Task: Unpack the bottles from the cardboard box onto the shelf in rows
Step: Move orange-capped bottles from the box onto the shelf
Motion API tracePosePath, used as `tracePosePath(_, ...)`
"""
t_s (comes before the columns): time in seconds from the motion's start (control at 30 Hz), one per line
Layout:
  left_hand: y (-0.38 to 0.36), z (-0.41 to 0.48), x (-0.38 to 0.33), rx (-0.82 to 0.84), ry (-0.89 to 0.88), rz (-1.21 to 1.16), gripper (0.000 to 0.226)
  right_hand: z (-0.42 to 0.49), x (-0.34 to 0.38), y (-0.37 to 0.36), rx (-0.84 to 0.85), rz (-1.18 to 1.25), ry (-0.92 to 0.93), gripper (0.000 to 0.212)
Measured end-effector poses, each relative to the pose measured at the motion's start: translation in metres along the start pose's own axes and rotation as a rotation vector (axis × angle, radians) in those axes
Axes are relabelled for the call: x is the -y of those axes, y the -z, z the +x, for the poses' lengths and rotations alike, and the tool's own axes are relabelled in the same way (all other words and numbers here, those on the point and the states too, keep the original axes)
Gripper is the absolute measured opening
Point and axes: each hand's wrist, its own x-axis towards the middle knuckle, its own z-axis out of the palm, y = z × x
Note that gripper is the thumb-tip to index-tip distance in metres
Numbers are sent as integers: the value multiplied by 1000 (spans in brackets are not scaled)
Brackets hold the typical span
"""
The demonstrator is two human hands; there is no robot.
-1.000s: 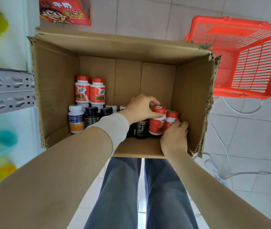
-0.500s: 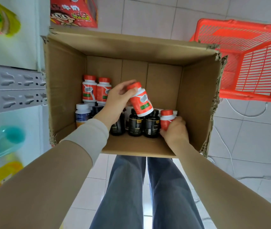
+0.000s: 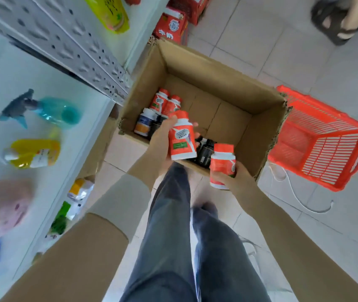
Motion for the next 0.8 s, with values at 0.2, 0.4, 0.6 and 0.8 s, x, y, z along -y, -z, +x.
tracePosePath(0.2,18,-126,44,-153,-241,-124,26,-79,-11,2,233,-107,262,62)
tracePosePath(0.4,51,-248,100,-213,-436,-163,26,-170,-39,-18,500,-204,306,77)
tracePosePath(0.6,99,-381,119,-298,-710,-188,27,-267,-38,-65,747,-431,426,94)
tracePosePath(0.8,149,-521,133,-403,-975,-218,33,-374,-32,-141,986,-515,575,89)
